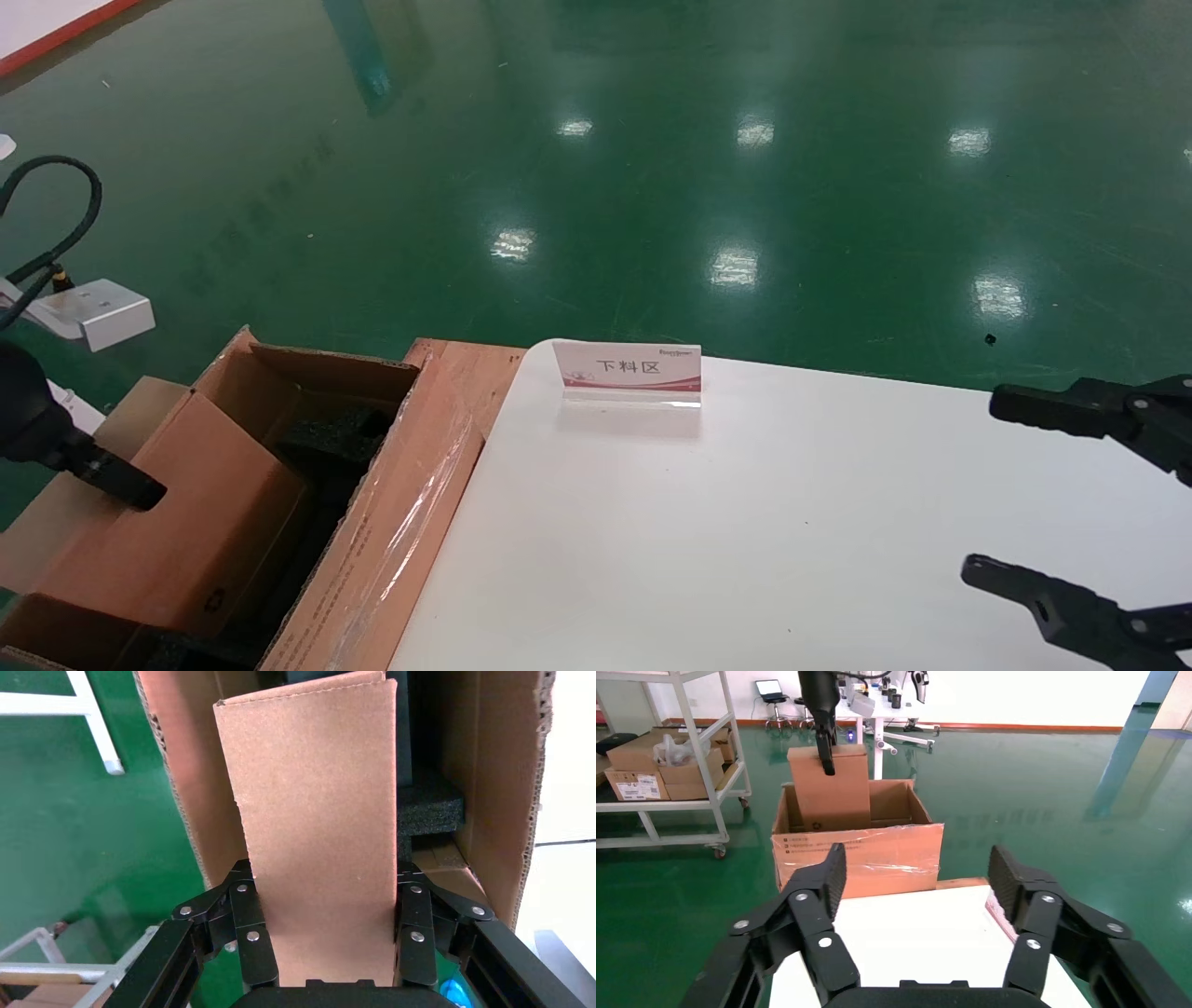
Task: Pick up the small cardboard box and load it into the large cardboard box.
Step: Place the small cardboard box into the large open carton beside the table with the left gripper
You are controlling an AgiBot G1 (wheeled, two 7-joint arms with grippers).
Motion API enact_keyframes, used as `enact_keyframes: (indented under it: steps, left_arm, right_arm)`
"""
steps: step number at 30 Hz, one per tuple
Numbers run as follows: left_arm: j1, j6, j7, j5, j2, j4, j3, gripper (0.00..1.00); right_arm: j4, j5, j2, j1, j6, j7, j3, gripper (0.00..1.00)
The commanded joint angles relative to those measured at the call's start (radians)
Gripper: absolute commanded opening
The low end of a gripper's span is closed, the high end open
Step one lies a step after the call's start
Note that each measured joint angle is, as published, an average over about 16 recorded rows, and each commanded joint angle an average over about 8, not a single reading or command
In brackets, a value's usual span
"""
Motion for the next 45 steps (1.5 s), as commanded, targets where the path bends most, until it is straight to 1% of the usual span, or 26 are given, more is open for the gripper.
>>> enact_keyframes:
  steps: [1, 15, 33, 45]
  left_arm:
    - [0.012, -0.010, 0.004, 0.009, -0.015, 0.005, 0.000, 0.00]
    - [0.089, -0.060, 0.027, 0.020, -0.020, 0.050, 0.011, 0.00]
    - [0.185, -0.136, 0.058, 0.023, 0.052, 0.105, 0.009, 0.00]
    - [0.254, -0.173, 0.050, 0.036, 0.098, 0.139, 0.018, 0.00]
  right_arm:
    - [0.000, 0.000, 0.000, 0.000, 0.000, 0.000, 0.000, 1.00]
    - [0.000, 0.001, 0.000, 0.000, 0.000, 0.000, -0.001, 1.00]
    - [0.000, 0.001, 0.001, 0.000, 0.001, -0.001, -0.002, 1.00]
    - [0.000, 0.002, 0.001, 0.001, 0.001, -0.001, -0.003, 1.00]
